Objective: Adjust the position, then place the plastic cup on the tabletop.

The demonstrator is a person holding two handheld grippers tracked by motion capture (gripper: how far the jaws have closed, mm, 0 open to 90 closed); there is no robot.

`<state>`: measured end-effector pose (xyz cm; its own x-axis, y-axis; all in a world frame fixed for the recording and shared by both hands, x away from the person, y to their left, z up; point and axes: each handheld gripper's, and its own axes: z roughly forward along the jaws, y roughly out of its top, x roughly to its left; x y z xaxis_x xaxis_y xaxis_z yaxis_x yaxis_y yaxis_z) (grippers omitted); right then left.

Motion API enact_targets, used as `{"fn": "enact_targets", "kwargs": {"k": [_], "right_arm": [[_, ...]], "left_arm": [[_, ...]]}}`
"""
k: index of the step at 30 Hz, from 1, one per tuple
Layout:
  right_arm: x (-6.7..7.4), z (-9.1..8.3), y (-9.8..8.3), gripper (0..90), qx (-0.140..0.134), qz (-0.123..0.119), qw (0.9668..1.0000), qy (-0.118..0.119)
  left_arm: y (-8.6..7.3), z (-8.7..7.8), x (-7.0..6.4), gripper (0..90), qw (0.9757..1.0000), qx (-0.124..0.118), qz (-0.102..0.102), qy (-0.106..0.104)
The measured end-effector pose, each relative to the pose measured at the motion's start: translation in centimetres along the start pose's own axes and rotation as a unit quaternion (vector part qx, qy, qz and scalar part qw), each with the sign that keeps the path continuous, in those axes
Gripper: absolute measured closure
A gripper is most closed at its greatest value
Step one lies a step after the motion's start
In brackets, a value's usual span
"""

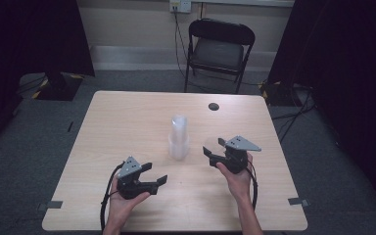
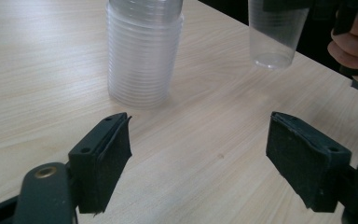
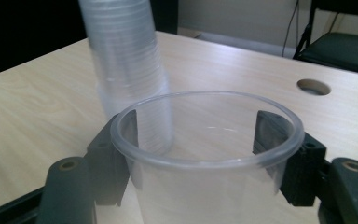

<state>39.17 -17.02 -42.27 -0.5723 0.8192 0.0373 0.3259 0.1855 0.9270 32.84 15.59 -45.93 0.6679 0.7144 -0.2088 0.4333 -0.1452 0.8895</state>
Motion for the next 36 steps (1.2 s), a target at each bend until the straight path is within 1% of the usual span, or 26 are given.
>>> {"fn": "enact_targets", "kwargs": {"k": [2, 4, 5, 6, 7, 8, 9, 11, 12, 13, 15, 16, 17, 18, 19, 20, 21, 23, 24, 26, 28, 31, 32, 33, 36], "right_arm": [[-0.4, 0.1, 0.2, 30.6, 0.001, 0.001, 1.0, -0.004], [-0.8, 0.2, 0.3, 30.7, -0.005, 0.001, 0.9999, -0.01], [-1.1, 0.3, 0.4, 30.7, -0.006, 0.002, 0.9999, -0.011], [-1.3, 0.4, 0.6, 30.8, -0.006, 0.003, 0.9999, -0.009], [-1.5, 0.5, 0.7, 30.9, -0.004, 0.007, 0.9999, -0.008], [-1.6, 0.6, 0.8, 30.9, -0.004, 0.009, 0.9999, -0.008], [-1.9, 0.7, 0.9, 31.0, -0.003, 0.012, 0.9999, -0.009], [-2.6, 1.0, 1.0, 30.9, -0.005, 0.026, 0.9996, -0.011], [-2.8, 1.1, 1.1, 30.9, -0.006, 0.028, 0.9995, -0.012], [-3.0, 1.2, 1.2, 31.0, -0.007, 0.026, 0.9994, -0.019], [-3.4, 1.3, 1.4, 31.0, -0.007, 0.028, 0.9993, -0.022], [-3.6, 1.5, 1.5, 30.9, -0.008, 0.025, 0.9993, -0.026], [-3.8, 1.6, 1.6, 30.9, -0.01, 0.023, 0.9992, -0.031], [-4.0, 1.7, 1.7, 30.9, -0.011, 0.024, 0.9991, -0.032], [-4.1, 1.8, 1.8, 30.8, -0.013, 0.024, 0.9991, -0.032], [-4.2, 1.8, 1.9, 30.8, -0.014, 0.024, 0.9991, -0.033], [-4.3, 1.8, 2.1, 30.7, -0.013, 0.025, 0.9989, -0.036], [-4.4, 1.9, 2.3, 30.7, -0.017, 0.025, 0.9989, -0.036], [-4.5, 2.0, 2.4, 30.7, -0.016, 0.026, 0.9988, -0.038], [-4.7, 2.4, 2.7, 30.6, -0.013, 0.019, 0.9989, -0.041], [-5.4, 3.1, 2.7, 30.6, -0.01, 0.028, 0.9986, -0.043], [-6.1, 3.9, 2.4, 30.5, -0.008, 0.038, 0.9983, -0.043], [-6.3, 4.2, 2.4, 30.5, -0.008, 0.039, 0.9982, -0.044], [-6.5, 4.6, 2.2, 30.5, 0.0, 0.042, 0.9979, -0.048], [-7.1, 5.7, 1.8, 30.3, 0.004, 0.046, 0.9973, -0.057]], "left_arm": [[-0.1, 0.0, -0.1, 21.8, 1.0, 0.002, 0.005, 0.0], [-0.2, -0.1, 0.0, 21.9, 1.0, 0.004, 0.004, -0.001], [-0.3, -0.1, 0.1, 22.4, 1.0, 0.001, -0.007, -0.005], [-0.4, -0.2, 0.3, 22.8, 1.0, 0.001, -0.007, -0.005], [-0.5, -0.2, 0.3, 22.8, 1.0, 0.0, -0.003, 0.0], [-0.5, -0.3, 0.4, 22.8, 1.0, -0.001, -0.006, 0.004], [-0.6, -0.3, 0.5, 22.8, 1.0, 0.0, -0.008, 0.003], [-0.6, -0.3, 0.5, 22.8, 1.0, 0.003, 0.002, 0.005], [-0.6, -0.3, 0.4, 22.7, 1.0, 0.003, 0.003, 0.005], [-0.6, -0.4, 0.5, 22.2, 1.0, 0.003, 0.005, 0.001], [-0.7, -0.4, 0.7, 21.8, 1.0, 0.003, 0.006, 0.004], [-0.7, -0.5, 0.8, 21.5, 1.0, 0.003, 0.006, 0.007], [-0.7, -0.4, 0.9, 20.6, 1.0, 0.002, 0.001, 0.009], [-0.7, -0.5, 0.9, 19.8, 0.9999, 0.005, 0.001, 0.012], [-0.8, -0.5, 0.9, 19.9, 0.9999, 0.0, -0.001, 0.016], [-0.9, -0.6, 0.9, 20.2, 0.9998, -0.006, -0.005, 0.016], [-1.0, -0.7, 0.9, 20.5, 0.9999, -0.005, -0.006, 0.014], [-1.1, -0.8, 1.0, 20.5, 0.9999, -0.005, -0.004, 0.014], [-1.1, -0.8, 1.0, 20.5, 0.9998, -0.006, -0.003, 0.019], [-1.3, -1.0, 1.1, 20.5, 0.9998, -0.012, 0.0, 0.017], [-1.3, -1.0, 1.1, 19.5, 0.9998, -0.012, 0.002, 0.014], [-1.2, -1.0, 1.1, 16.3, 0.9996, -0.013, 0.006, 0.024], [-1.2, -1.1, 1.1, 16.3, 0.9996, -0.013, 0.005, 0.024], [-1.1, -1.1, 1.1, 16.3, 0.9997, -0.013, 0.002, 0.022], [-1.1, -1.1, 1.3, 16.4, 0.9995, -0.014, -0.002, 0.028]]}}
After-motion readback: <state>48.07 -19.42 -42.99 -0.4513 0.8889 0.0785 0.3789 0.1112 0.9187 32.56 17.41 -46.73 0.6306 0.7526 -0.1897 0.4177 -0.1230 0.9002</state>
